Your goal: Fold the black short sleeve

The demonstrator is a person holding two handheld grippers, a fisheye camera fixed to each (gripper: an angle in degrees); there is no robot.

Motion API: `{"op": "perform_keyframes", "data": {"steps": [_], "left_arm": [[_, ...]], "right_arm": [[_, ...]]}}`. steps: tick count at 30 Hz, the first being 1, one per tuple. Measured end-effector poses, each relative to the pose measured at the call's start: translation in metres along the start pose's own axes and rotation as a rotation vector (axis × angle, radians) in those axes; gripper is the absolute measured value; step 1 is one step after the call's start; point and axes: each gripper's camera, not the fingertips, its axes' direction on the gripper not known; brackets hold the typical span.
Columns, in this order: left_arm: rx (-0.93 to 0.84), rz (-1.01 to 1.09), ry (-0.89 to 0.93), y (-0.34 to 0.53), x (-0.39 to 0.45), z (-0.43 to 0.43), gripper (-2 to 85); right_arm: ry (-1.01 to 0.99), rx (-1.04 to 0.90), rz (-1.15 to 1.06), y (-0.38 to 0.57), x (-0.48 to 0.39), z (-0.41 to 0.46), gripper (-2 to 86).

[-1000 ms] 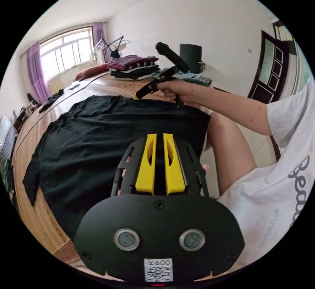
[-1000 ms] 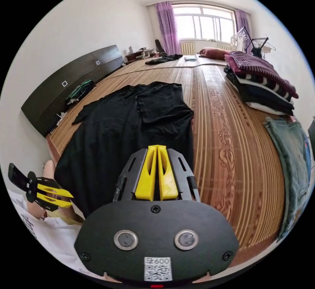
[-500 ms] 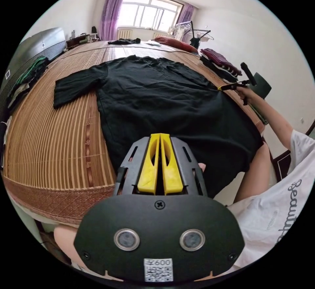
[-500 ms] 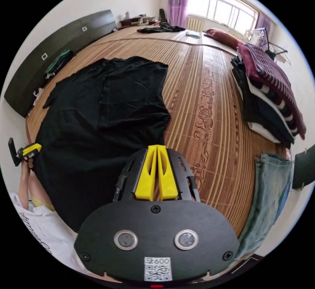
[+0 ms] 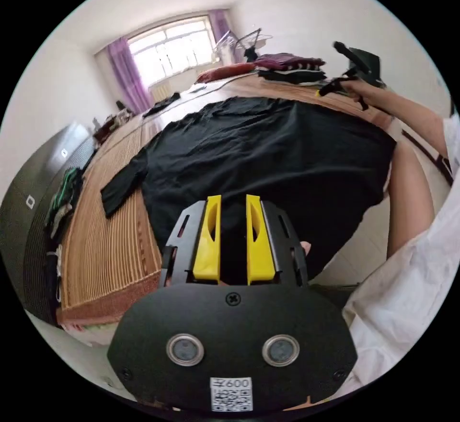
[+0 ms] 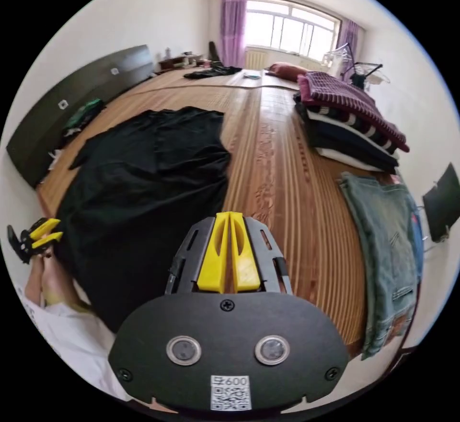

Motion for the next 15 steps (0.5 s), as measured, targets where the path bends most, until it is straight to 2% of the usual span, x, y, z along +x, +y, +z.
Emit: {"op": "perform_keyframes", "data": {"steps": [3,6,9,11,13,15], "left_arm": [[0.049,0.302,0.041,0.014,0.113,-0.033,9.5],[0.025,0.498,0.127,0.028,0.205,-0.041,12.5],[-0.001,0.606,0.048,0.039,0.265,-0.044,13.2],[-0.034,0.650,-0.006,0.045,0.285,-0.048,11.1],[0.021,0.659,-0.093,0.052,0.290,-0.066,5.6],[0.064,0.681,-0.058,0.052,0.284,-0.101,2.2]], "right_arm": [[-0.024,0.068,-0.071,0.061,-0.039,-0.046,-0.8],[0.039,0.096,-0.168,0.114,-0.091,-0.076,-0.7],[0.025,0.100,-0.195,0.155,-0.132,-0.094,0.1],[-0.008,0.078,-0.232,0.181,-0.161,-0.099,2.2],[-0.004,0.071,-0.279,0.199,-0.183,-0.099,4.2],[-0.021,0.069,-0.355,0.217,-0.208,-0.095,5.4]]}}
